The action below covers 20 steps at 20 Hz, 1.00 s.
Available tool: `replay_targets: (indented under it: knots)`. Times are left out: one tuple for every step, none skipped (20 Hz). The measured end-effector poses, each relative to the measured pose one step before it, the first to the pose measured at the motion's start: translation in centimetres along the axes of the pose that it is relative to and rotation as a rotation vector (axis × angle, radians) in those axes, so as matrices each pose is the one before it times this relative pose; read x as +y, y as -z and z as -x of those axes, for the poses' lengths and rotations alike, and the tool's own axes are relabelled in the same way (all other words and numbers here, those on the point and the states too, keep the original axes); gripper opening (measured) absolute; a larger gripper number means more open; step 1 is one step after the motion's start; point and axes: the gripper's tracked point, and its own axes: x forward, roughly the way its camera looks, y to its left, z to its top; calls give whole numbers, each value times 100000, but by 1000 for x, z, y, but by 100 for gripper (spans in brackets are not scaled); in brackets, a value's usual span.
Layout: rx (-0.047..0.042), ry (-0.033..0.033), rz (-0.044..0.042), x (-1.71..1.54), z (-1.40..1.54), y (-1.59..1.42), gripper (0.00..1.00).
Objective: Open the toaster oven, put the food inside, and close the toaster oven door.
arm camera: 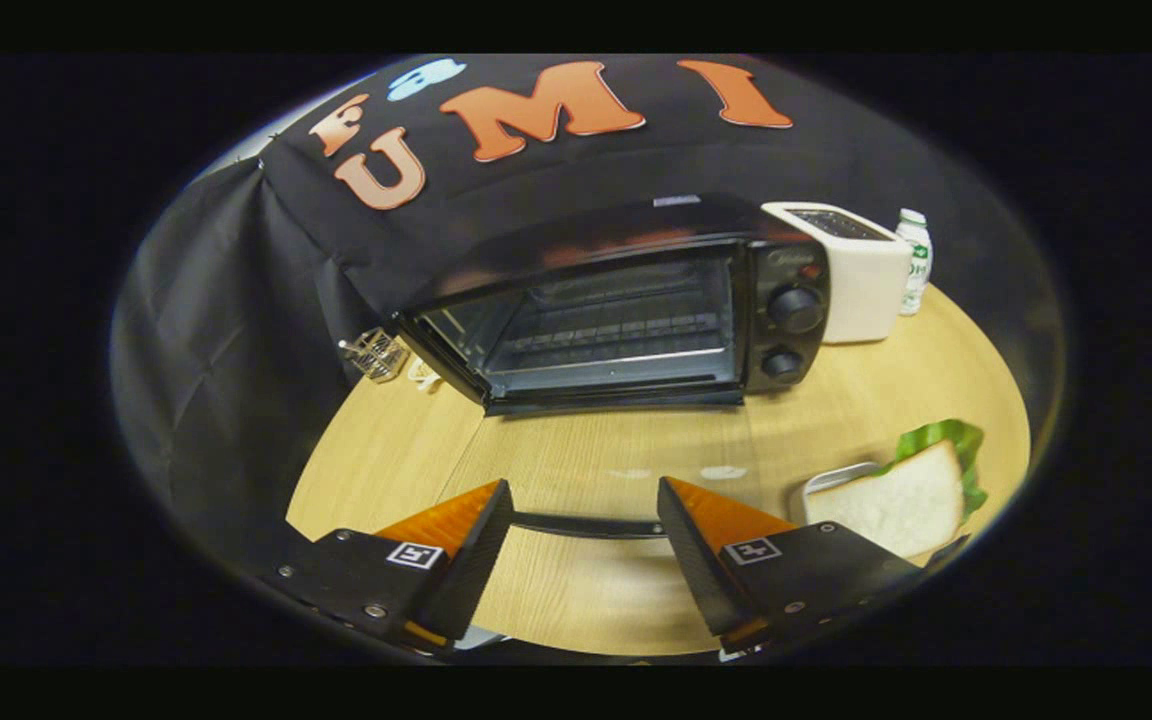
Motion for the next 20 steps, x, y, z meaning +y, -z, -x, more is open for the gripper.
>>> replay_targets:
  knots:
    - [-2400,1679,1601,-1156,1073,-881,90]
    - [-2427,2224,1454,-1435,833,-848,92]
    - [-1857,2753,1341,-1664,885,-661,94]
    - [-817,2949,1462,-1829,548,-321,94]
    - [-535,3351,1448,-1961,517,-116,94]
    - [-254,3409,1276,-2035,302,58,94]
    - [-139,2804,423,-1758,202,197,95]
    - [487,2145,-228,-1531,217,367,95]
    - [36,1733,-568,-1418,186,349,95]
    - [294,1217,-425,-1255,-87,360,95]
    - [904,860,-640,-1186,21,641,95]
    - [1997,765,-512,-1089,-65,655,95]
    - [2084,319,-187,-763,-153,888,95]
    - [2729,421,-677,-714,-289,892,95]
    - [1616,-64,-1503,-417,-301,746,95]
    - [1246,-1006,-2090,-199,-405,597,95]
    - [1672,-978,-2414,-183,-362,764,95]
    - [1556,-1117,-2635,-134,-563,648,95]
    - [2237,-813,-2377,-83,-661,944,95]
    - [1692,-1004,-2322,-97,-611,510,95]
